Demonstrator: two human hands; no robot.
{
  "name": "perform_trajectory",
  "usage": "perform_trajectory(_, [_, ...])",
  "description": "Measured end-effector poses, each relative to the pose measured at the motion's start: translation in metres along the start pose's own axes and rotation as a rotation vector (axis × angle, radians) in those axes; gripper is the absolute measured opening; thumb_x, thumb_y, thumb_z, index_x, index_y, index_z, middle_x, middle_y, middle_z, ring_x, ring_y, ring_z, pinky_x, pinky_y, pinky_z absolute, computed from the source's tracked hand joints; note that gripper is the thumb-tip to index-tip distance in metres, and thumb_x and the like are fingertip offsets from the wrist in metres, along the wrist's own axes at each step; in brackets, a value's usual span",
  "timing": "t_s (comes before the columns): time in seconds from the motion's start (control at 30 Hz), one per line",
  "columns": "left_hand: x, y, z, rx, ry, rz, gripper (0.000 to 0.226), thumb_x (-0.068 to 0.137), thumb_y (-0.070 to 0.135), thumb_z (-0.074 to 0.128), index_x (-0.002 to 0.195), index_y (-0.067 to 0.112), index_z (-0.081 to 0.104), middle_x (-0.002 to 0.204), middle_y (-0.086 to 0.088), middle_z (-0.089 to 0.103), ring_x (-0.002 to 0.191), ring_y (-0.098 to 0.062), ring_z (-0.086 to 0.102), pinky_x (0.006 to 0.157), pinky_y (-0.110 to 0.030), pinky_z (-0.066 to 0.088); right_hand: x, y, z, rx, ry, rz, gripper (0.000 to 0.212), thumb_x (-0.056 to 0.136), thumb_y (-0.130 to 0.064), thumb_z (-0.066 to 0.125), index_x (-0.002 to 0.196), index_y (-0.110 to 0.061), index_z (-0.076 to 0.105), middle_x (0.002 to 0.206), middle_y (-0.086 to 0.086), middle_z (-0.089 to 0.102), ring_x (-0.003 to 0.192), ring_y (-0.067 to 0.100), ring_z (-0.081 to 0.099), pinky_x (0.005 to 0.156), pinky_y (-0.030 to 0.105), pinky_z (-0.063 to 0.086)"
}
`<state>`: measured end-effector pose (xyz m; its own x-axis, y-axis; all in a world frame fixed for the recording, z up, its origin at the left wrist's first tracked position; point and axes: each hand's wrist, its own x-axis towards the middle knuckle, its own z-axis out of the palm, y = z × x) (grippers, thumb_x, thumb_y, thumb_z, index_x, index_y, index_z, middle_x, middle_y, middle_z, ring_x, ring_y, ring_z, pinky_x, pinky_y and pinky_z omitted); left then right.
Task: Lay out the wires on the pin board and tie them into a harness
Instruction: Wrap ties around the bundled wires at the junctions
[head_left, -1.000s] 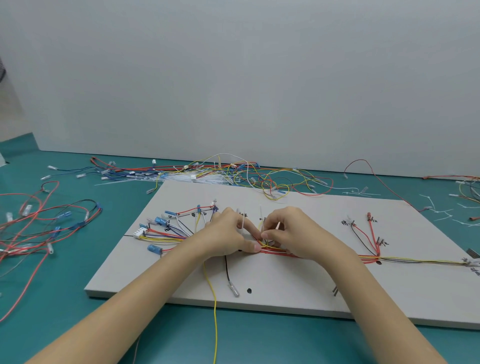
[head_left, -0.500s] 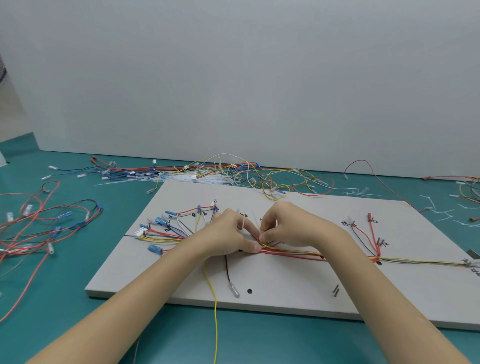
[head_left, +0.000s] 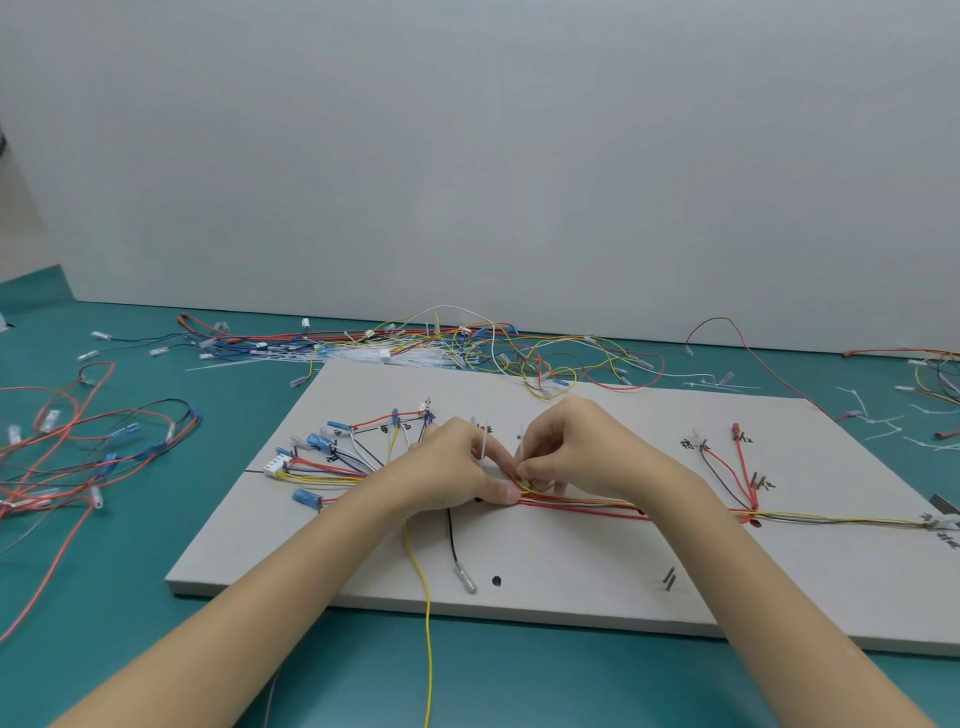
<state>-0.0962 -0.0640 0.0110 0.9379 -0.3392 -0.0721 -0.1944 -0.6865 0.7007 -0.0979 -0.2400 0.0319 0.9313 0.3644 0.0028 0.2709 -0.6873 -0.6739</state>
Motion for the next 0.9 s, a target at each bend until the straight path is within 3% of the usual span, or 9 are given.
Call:
perform_trajectory(0.1, [0.0,0.0,0.0,-0.016,0.0,0.007,0.015,0.072,0.034,0.083,0.079,0.043,0.073,0.112,-0.004,0.061,0.113,-0.016,0.049,0.091,-0.024,0.043,-0.002,-0.003,-0.001,-0.047,0.009,-0.028,0.013,0.077,0.004,0.064,0.07,-0.004,0.072,0.058,0.006,0.067,0.053,0.014,0.061,0.06,0.038,0.056])
perform_trajectory(0.2, [0.0,0.0,0.0,-0.024,0.006,0.009,0.014,0.072,0.034,0.083,0.079,0.042,0.074,0.109,-0.002,0.061,0.111,-0.014,0.049,0.085,-0.022,0.04,-0.002,-0.009,-0.002,-0.097,0.016,-0.05,0.013,0.075,0.002,0.065,0.071,-0.006,0.073,0.058,0.003,0.067,0.051,0.008,0.059,0.059,0.036,0.056])
perform_trajectory(0.3, [0.0,-0.001,0.0,-0.017,0.001,0.007,0.015,0.072,0.034,0.083,0.075,0.044,0.072,0.112,-0.004,0.062,0.113,-0.017,0.048,0.09,-0.024,0.042,-0.003,-0.015,-0.003,-0.17,0.002,-0.052,0.018,0.075,0.0,0.066,0.065,-0.014,0.071,0.052,-0.008,0.062,0.045,0.0,0.054,0.056,0.028,0.052])
perform_trajectory(0.43, [0.0,-0.001,0.001,-0.005,0.003,0.011,0.018,0.071,0.036,0.084,0.071,0.047,0.069,0.11,-0.004,0.061,0.113,-0.018,0.048,0.096,-0.028,0.043,-0.003,-0.019,-0.004,-0.234,-0.021,-0.041,0.031,0.077,0.0,0.065,0.057,-0.024,0.064,0.052,-0.01,0.059,0.047,0.005,0.054,0.056,0.03,0.053])
perform_trajectory(0.6, [0.001,-0.002,0.001,-0.004,-0.007,0.013,0.02,0.07,0.037,0.084,0.07,0.05,0.068,0.11,-0.004,0.063,0.113,-0.017,0.049,0.1,-0.031,0.044,-0.003,-0.013,-0.002,-0.269,-0.024,-0.013,0.028,0.077,-0.003,0.066,0.059,-0.024,0.065,0.05,-0.012,0.056,0.045,0.0,0.049,0.05,0.024,0.044])
perform_trajectory(0.77, [0.002,-0.002,0.001,-0.014,-0.008,0.0,0.019,0.072,0.038,0.083,0.071,0.05,0.068,0.103,-0.005,0.062,0.108,-0.018,0.05,0.077,-0.025,0.04,-0.001,-0.012,-0.002,-0.301,-0.053,0.003,0.021,0.079,-0.008,0.069,0.064,-0.022,0.065,0.061,-0.004,0.062,0.058,0.011,0.054,0.059,0.026,0.044])
perform_trajectory(0.9, [0.002,-0.002,0.001,-0.015,-0.012,0.001,0.017,0.072,0.038,0.082,0.074,0.048,0.069,0.105,-0.008,0.063,0.105,-0.019,0.051,0.073,-0.024,0.037,0.003,-0.014,-0.004,-0.353,-0.092,0.047,0.028,0.083,-0.01,0.067,0.061,-0.026,0.059,0.071,0.002,0.065,0.065,0.016,0.058,0.065,0.028,0.047])
